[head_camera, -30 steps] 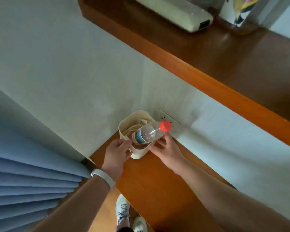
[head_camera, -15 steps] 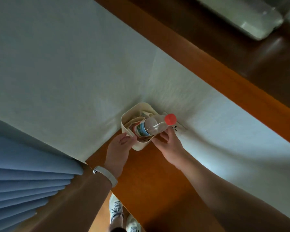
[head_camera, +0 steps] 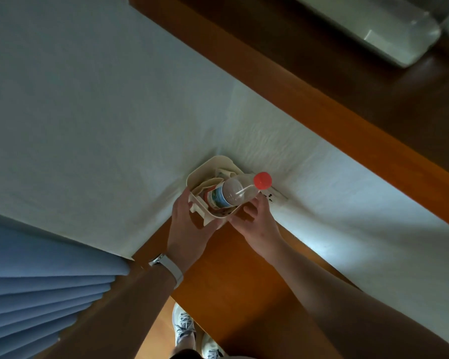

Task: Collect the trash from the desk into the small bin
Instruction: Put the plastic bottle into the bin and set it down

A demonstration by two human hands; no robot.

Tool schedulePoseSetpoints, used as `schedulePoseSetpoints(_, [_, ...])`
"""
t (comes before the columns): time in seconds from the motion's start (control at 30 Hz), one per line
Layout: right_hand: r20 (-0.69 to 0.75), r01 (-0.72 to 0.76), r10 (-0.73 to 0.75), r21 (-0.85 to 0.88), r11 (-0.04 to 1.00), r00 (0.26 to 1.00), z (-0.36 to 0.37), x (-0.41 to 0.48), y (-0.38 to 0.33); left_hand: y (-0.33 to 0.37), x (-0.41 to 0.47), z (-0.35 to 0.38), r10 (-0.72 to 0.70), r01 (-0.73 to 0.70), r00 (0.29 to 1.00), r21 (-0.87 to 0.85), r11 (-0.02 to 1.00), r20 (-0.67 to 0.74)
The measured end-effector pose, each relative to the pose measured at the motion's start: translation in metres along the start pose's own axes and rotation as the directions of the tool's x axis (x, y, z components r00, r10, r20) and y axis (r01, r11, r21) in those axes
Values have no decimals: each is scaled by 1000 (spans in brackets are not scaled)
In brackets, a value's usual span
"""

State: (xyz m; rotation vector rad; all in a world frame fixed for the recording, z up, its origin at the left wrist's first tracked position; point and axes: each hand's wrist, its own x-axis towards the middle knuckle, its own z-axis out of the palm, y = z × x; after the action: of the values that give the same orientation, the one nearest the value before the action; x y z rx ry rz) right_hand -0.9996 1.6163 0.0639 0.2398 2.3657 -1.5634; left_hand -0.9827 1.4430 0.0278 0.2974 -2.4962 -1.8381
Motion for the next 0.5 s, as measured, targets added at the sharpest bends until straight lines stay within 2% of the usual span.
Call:
schedulePoseSetpoints(0.23, [-37, 41, -41, -5, 999, 998, -8, 14, -10, 11, 12, 13, 11, -12, 1000, -70, 997, -12])
schedulePoseSetpoints(0.5, [54, 64, -64, -2, 998, 996, -17, 22, -11, 16, 11, 19, -27, 27, 999, -21, 999, -26])
